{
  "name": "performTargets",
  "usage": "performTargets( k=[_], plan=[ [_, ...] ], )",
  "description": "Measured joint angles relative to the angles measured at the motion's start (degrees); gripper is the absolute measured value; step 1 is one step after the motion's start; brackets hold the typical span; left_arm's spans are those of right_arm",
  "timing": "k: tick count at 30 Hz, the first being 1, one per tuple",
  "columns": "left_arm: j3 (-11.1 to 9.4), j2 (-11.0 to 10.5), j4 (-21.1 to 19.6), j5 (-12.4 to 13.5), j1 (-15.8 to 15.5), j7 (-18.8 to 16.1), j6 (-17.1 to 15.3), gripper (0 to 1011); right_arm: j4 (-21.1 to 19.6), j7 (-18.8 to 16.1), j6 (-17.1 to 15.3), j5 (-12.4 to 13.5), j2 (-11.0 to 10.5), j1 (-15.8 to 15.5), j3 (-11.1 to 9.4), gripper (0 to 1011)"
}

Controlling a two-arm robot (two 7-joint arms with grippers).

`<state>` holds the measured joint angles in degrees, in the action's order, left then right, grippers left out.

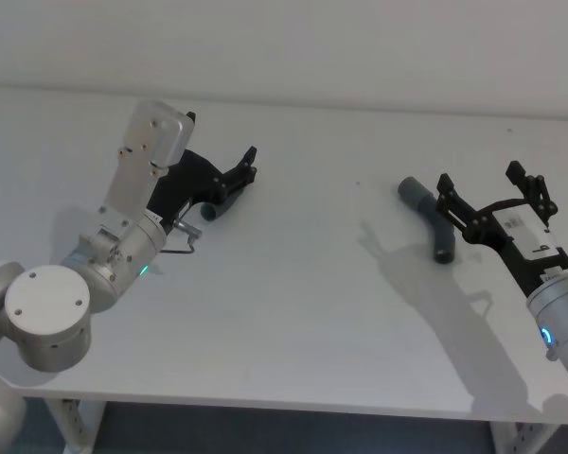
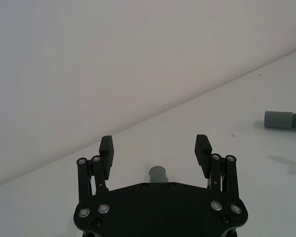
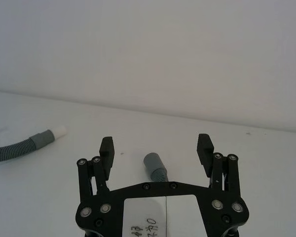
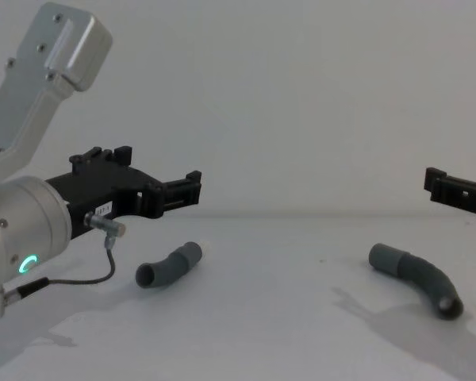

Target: Use both hands to pick up one end of the pipe from the table, align the ends, and insert them.

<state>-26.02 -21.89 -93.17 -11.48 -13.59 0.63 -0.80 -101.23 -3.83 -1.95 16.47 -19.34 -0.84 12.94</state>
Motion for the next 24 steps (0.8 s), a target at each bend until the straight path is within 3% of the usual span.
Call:
performTargets(
  k=[24],
  plan=[
    [0.0, 0.0, 0.0, 0.0, 0.0, 0.0, 0.0, 1000, 0.0, 0.0, 0.0, 0.0, 0.0, 0.0, 0.0, 1002]
  ],
)
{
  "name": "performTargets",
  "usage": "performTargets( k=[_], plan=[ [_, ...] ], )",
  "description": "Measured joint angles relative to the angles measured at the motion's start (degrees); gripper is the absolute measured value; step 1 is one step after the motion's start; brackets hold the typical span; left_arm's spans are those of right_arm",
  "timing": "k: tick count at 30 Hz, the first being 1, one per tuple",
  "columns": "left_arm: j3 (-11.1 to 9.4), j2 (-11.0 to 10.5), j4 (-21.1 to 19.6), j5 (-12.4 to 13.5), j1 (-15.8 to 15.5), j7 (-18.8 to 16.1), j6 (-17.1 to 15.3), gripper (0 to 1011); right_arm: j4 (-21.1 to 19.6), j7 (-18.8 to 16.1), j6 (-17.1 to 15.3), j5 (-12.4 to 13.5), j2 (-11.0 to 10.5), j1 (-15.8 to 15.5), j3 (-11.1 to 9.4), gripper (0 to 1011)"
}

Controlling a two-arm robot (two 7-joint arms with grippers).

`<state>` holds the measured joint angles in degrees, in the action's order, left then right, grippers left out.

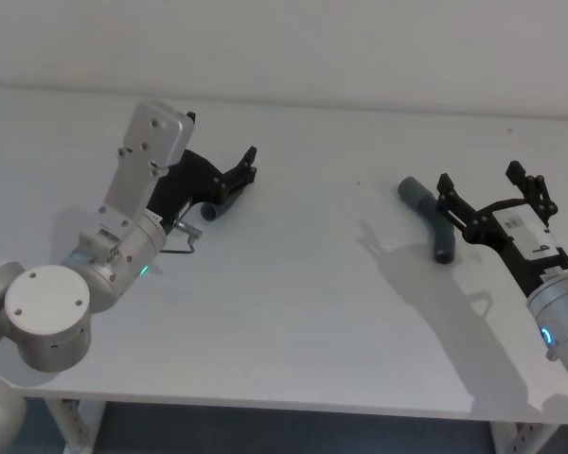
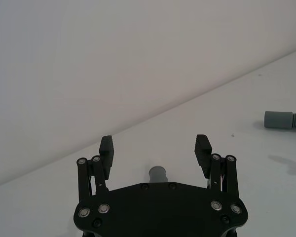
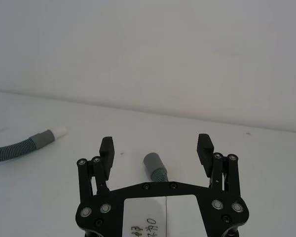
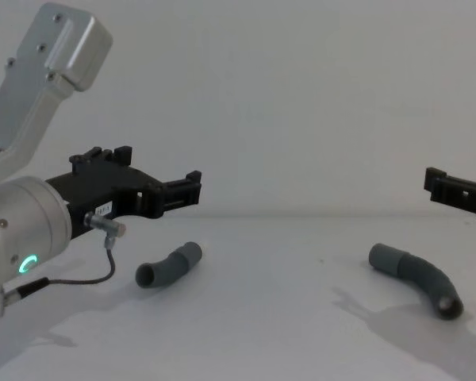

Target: Use both hands to pick up one end of the pipe from the table, align the ends, and insert them.

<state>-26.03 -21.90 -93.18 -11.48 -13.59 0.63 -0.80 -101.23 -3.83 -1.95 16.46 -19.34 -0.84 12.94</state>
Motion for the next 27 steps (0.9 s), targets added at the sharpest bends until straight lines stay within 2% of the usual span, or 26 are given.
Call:
performTargets(
  k=[27],
  plan=[
    [0.0, 0.0, 0.0, 0.0, 0.0, 0.0, 0.0, 1000, 0.0, 0.0, 0.0, 0.0, 0.0, 0.0, 0.0, 1001]
  ],
)
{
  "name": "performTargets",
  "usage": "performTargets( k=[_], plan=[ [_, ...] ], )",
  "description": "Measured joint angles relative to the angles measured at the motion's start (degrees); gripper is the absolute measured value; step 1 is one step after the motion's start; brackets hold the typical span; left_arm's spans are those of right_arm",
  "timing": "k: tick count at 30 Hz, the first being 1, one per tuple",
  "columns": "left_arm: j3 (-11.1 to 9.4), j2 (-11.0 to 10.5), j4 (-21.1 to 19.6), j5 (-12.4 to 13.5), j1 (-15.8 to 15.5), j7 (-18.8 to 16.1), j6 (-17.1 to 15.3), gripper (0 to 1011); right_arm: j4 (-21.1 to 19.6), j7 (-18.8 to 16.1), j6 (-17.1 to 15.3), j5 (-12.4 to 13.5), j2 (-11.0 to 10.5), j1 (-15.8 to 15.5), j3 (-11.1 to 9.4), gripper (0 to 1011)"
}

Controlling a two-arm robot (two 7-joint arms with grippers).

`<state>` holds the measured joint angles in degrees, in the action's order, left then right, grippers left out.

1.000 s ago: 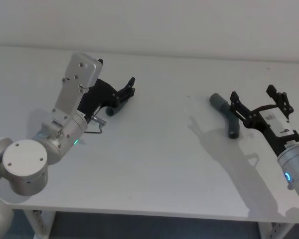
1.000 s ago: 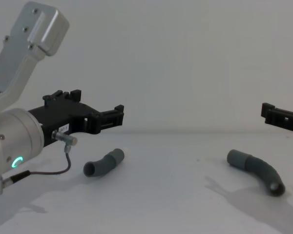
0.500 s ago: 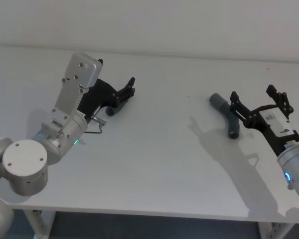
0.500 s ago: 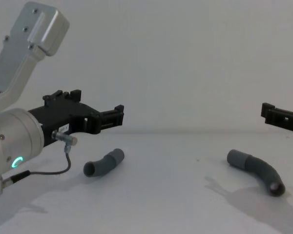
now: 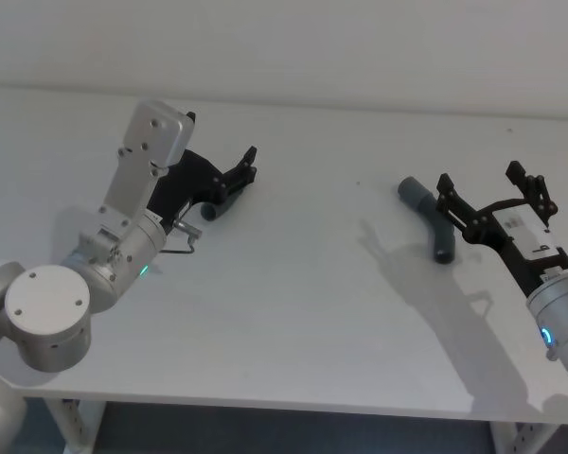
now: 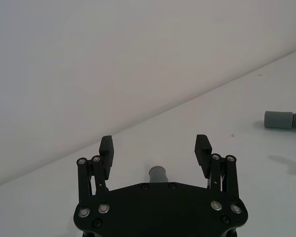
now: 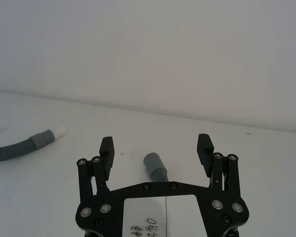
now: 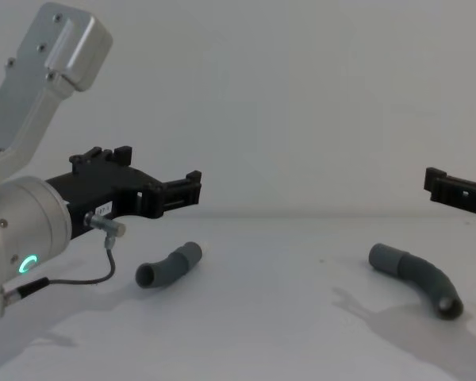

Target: Use both hands to pick up one end of the pipe from the table, align the ends, and insert them.

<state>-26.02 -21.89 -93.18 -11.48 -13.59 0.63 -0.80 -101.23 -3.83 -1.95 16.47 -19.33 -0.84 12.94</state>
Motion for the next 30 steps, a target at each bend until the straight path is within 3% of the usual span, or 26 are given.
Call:
performTargets(
  k=[6, 14, 22, 28, 30],
  plan=[
    [0.2, -0.1, -0.5, 0.0, 0.3, 0.0, -0.4, 1000, 0.0, 0.0, 0.0, 0.0, 0.0, 0.0, 0.0, 1001],
    [1.1, -0.5, -2.6, -1.3, 1.4, 0.2, -4.0, 1000, 0.0, 0.0, 0.0, 0.0, 0.0, 0.0, 0.0, 1001],
    [2.7, -0.6, -4.7, -3.8, 1.9, 0.4, -11.1, 1000, 0.0, 0.0, 0.0, 0.0, 0.0, 0.0, 0.0, 1001],
    [3.7, -0.3, -5.1, -5.5, 1.1, 0.5, -16.7, 1000, 0.0, 0.0, 0.0, 0.0, 0.0, 0.0, 0.0, 1001],
    [4.1, 0.1, -4.7, -6.2, 0.1, 0.4, -19.9, 1000, 0.0, 0.0, 0.0, 0.0, 0.0, 0.0, 0.0, 1001]
  ],
)
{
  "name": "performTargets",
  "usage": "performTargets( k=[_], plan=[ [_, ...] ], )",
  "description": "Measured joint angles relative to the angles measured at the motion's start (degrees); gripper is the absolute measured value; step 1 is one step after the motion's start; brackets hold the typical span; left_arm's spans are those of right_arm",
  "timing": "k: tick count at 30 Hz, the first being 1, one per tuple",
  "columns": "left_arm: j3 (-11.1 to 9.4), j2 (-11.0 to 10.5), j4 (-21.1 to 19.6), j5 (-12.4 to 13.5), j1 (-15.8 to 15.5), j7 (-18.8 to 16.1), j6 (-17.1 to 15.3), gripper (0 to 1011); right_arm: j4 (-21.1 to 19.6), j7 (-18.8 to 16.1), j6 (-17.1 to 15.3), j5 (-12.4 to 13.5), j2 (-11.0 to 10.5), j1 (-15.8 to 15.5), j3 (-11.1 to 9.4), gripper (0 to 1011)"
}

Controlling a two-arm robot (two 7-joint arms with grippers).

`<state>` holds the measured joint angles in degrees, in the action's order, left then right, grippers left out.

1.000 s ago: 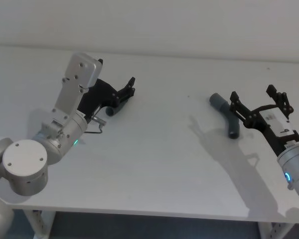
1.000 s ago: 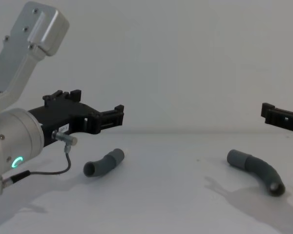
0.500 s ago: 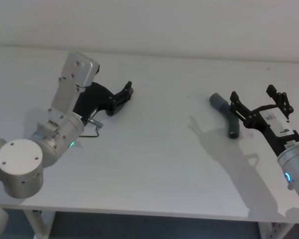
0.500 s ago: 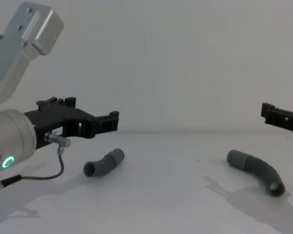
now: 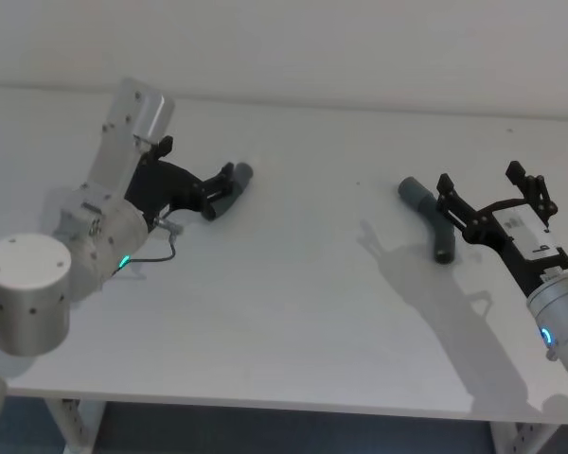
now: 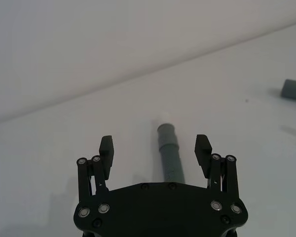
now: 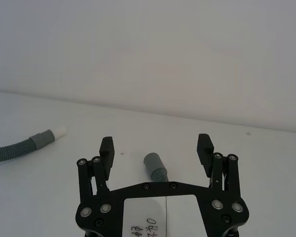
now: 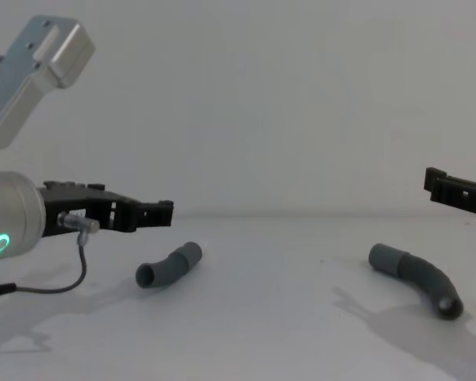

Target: Use both hands to pick up one end of the pipe from the table, align the ends, and insert them.

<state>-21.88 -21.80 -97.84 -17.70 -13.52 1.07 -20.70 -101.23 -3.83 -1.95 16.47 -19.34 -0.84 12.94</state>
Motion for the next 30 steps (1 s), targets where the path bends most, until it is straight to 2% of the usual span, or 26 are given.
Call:
performTargets(
  k=[9, 18, 30],
  plan=[
    [0.8, 2.0, 3.8, -1.4, -3.8, -0.2, -6.3, 1000, 0.0, 0.0, 0.0, 0.0, 0.0, 0.0, 0.0, 1001],
    [1.3, 4.1, 7.6, -2.5, -6.6, -0.2, -10.6, 1000, 0.0, 0.0, 0.0, 0.0, 0.0, 0.0, 0.0, 1001],
    [0.5, 5.3, 10.9, -2.6, -9.3, 0.9, -13.7, 1000, 0.0, 0.0, 0.0, 0.0, 0.0, 0.0, 0.0, 1001]
  ],
)
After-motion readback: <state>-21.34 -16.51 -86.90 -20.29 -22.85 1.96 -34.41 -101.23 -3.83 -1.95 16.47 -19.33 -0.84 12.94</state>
